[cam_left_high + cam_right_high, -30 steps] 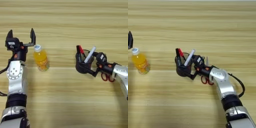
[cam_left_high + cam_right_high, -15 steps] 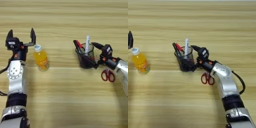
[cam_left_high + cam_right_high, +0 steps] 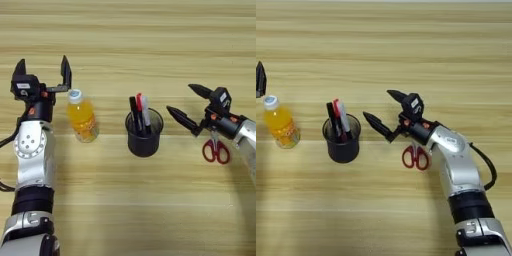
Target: Move the objects on the table
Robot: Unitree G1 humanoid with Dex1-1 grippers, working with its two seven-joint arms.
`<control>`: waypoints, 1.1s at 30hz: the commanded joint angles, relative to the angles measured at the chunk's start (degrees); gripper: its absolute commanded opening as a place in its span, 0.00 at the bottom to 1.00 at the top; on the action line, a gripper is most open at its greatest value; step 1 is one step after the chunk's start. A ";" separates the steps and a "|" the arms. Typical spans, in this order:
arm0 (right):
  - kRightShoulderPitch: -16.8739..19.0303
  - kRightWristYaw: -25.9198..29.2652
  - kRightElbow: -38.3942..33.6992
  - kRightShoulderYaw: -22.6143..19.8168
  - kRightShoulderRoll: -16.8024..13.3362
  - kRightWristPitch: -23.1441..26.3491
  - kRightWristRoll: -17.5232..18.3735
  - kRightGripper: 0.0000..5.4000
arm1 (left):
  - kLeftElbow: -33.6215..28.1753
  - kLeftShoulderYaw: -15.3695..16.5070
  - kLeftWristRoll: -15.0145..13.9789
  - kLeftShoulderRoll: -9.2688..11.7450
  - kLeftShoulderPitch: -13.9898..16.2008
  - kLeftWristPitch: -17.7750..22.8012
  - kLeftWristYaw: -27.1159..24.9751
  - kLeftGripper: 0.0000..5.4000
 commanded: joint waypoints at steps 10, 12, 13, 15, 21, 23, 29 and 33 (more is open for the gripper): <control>-0.20 -0.20 -1.37 -1.13 1.05 -0.44 1.84 1.00 | -0.23 0.04 -0.16 0.50 -0.37 -0.05 -0.17 1.00; -0.44 -0.73 -1.75 -1.71 1.54 -0.54 2.54 1.00 | -0.17 0.05 -0.17 0.51 -0.36 -0.10 -0.21 1.00; -0.64 -1.21 -1.90 -2.09 1.85 -0.70 2.75 1.00 | -0.14 0.06 -0.17 0.51 -0.37 -0.12 -0.22 1.00; -0.96 -2.11 -2.09 -2.58 2.31 -0.93 2.86 1.00 | -0.07 0.08 -0.19 0.55 -0.40 -0.15 -0.27 1.00; -0.34 -1.11 -3.32 -1.59 2.23 -0.23 2.79 1.00 | 0.05 0.12 -0.19 0.57 -0.45 -0.21 -0.34 1.00; -0.11 -0.30 -3.76 -1.16 2.10 0.00 2.95 1.00 | 0.07 0.11 -0.19 0.56 -0.43 -0.26 -0.38 1.00; 1.23 4.40 -6.76 1.34 0.27 2.21 3.53 1.00 | 0.12 0.14 -0.21 0.55 -0.40 -0.31 -0.42 1.00; 2.23 7.55 -8.04 3.47 -2.00 3.31 2.53 1.00 | 0.10 0.12 -0.20 0.52 -0.43 -0.29 -0.42 1.00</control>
